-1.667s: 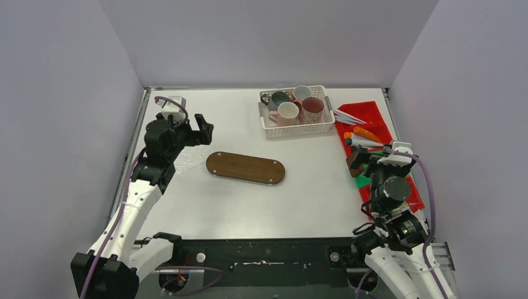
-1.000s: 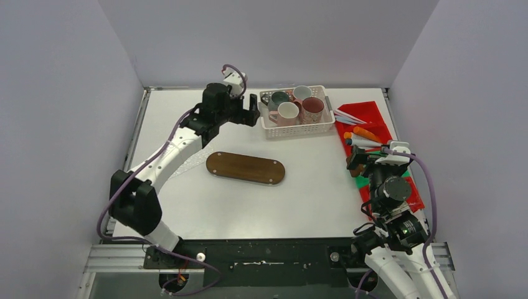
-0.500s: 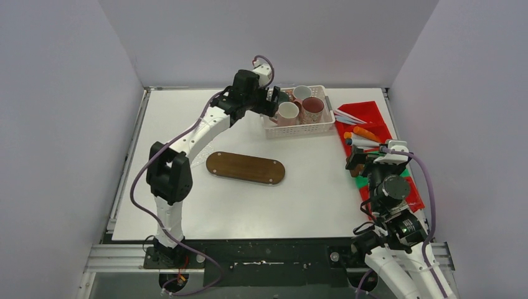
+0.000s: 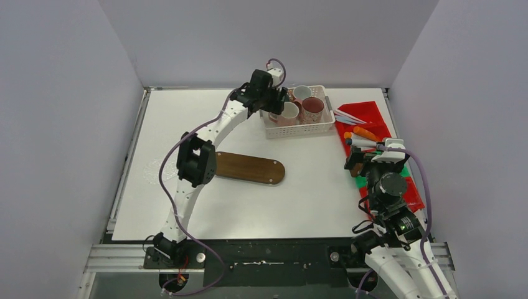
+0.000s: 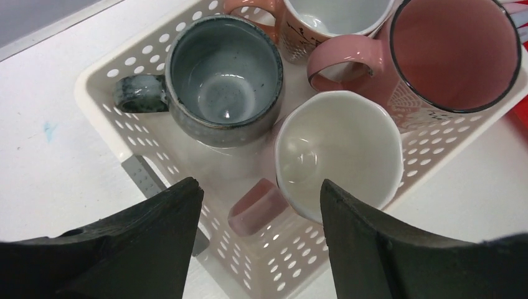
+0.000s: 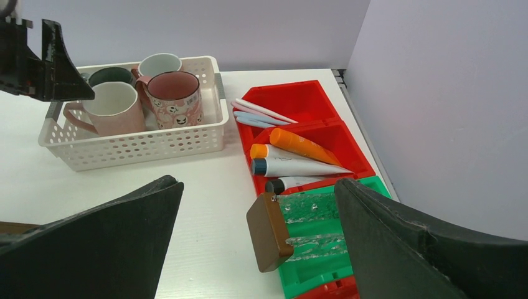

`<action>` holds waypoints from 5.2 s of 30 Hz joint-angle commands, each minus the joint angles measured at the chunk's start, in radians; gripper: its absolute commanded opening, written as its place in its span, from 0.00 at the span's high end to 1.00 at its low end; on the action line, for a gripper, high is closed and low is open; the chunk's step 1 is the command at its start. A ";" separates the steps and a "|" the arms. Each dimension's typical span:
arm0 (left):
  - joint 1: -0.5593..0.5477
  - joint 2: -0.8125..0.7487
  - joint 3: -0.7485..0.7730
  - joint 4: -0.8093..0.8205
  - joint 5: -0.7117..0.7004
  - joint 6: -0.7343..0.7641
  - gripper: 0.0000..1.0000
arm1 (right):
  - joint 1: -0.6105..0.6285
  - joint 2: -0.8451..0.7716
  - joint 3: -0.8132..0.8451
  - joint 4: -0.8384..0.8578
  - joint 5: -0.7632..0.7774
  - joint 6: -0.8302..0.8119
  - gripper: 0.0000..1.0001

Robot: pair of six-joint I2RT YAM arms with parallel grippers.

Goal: Prepare toiletry sets of a toothbrush and toothpaste on the tray
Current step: Pick up the cup from the storage box, then place the cup on the tray.

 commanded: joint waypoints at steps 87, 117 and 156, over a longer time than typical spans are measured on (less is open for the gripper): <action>0.410 -1.094 -1.042 -0.008 -0.433 -0.621 1.00 | 0.001 -0.064 -0.018 0.028 0.012 0.007 0.00; 0.710 -1.002 -1.109 -0.370 -0.641 -1.036 1.00 | 0.008 -0.053 -0.029 0.041 -0.019 0.020 0.00; 0.711 -0.845 -1.058 -0.437 -0.623 -1.116 0.97 | 0.010 -0.036 -0.039 0.068 -0.025 0.011 0.00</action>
